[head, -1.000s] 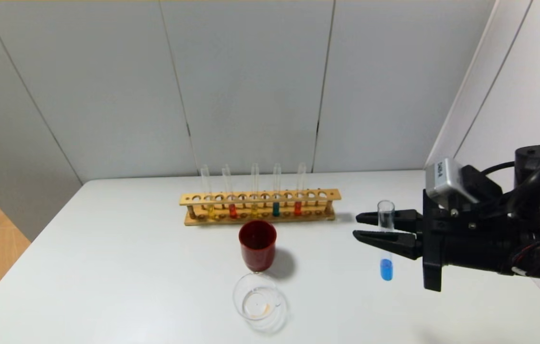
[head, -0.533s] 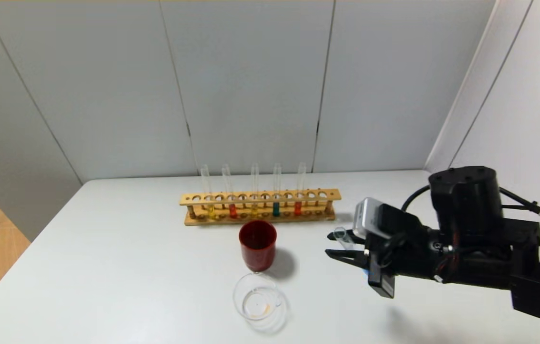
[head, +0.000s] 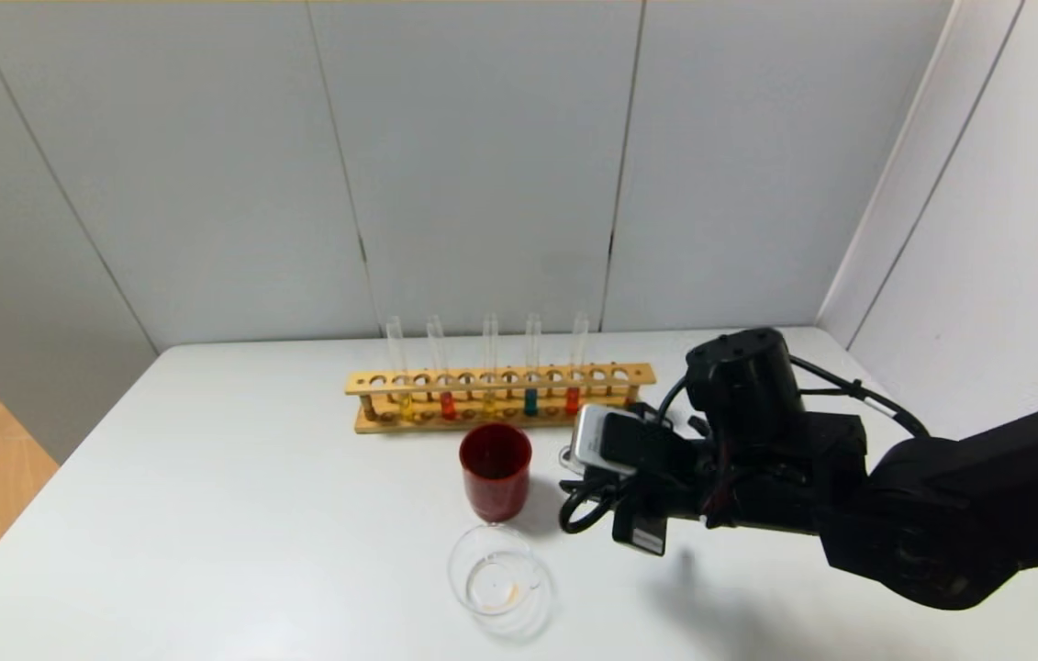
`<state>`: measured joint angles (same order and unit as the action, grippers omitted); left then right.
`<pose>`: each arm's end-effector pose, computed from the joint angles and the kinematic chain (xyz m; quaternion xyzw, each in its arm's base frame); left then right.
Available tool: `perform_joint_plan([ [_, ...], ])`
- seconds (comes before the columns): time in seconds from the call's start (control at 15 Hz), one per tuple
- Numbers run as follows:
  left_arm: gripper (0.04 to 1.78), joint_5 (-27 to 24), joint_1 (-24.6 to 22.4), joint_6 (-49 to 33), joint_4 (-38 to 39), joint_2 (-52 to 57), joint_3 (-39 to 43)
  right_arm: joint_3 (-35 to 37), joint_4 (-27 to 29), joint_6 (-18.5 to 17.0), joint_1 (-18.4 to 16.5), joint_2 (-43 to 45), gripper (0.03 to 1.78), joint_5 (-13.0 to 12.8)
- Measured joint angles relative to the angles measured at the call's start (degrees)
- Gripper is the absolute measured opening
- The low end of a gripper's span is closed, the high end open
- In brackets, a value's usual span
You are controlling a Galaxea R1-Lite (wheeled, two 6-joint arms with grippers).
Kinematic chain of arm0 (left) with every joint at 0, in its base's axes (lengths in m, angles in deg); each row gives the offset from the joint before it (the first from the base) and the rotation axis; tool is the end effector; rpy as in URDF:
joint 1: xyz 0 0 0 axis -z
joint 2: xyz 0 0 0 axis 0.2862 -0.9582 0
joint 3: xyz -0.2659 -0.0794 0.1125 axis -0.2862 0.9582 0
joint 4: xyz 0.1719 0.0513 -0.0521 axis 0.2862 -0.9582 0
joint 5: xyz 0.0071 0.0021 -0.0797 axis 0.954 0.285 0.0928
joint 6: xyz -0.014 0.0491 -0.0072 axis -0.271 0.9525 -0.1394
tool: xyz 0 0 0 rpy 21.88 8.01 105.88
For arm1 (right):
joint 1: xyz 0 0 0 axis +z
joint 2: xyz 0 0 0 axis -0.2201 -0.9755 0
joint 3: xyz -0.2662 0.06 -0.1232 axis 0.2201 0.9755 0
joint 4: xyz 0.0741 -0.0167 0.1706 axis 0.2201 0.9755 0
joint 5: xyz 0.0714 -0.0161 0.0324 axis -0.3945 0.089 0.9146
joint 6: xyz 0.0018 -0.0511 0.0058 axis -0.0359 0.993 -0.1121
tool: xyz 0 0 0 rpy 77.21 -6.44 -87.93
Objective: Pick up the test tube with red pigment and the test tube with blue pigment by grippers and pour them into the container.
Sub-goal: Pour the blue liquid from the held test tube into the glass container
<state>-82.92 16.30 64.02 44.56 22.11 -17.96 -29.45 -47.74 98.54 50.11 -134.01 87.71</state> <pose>0.0030 -0.0009 0.0752 0.0111 0.0003 -0.0056 0.9999 0.2755 0.2260 0.0948 -0.3801 0.1008 0.4886 0.7789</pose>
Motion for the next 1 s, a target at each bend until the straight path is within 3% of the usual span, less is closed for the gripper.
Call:
perform_joint_plan([
  [0.13, 1.75, -0.02, 0.0, 0.05, 0.0, 0.0, 0.0, -0.51, -0.43, 3.94, 0.6, -2.15, 0.39, -4.79],
  [0.2, 1.75, -0.02, 0.0, 0.02, 0.02, 0.0, 0.0, -1.04, -0.4, 4.33, 1.23, -3.0, 0.39, -5.64],
  [0.47, 1.75, 0.0, 0.0, 0.0, 0.0, 0.0, 0.0, -3.06, 0.01, 4.6, 3.28, -5.38, 0.39, -6.34],
  [0.73, 1.75, 0.0, 0.0, 0.0, 0.0, 0.0, 0.0, -4.05, 0.12, 7.11, 5.51, -7.46, 0.39, -10.5],
  [1.0, 1.75, 0.0, 0.0, -0.01, 0.0, 0.0, 0.0, -4.1, 0.1, 8.51, 7.94, -8.27, 0.39, -12.68],
])
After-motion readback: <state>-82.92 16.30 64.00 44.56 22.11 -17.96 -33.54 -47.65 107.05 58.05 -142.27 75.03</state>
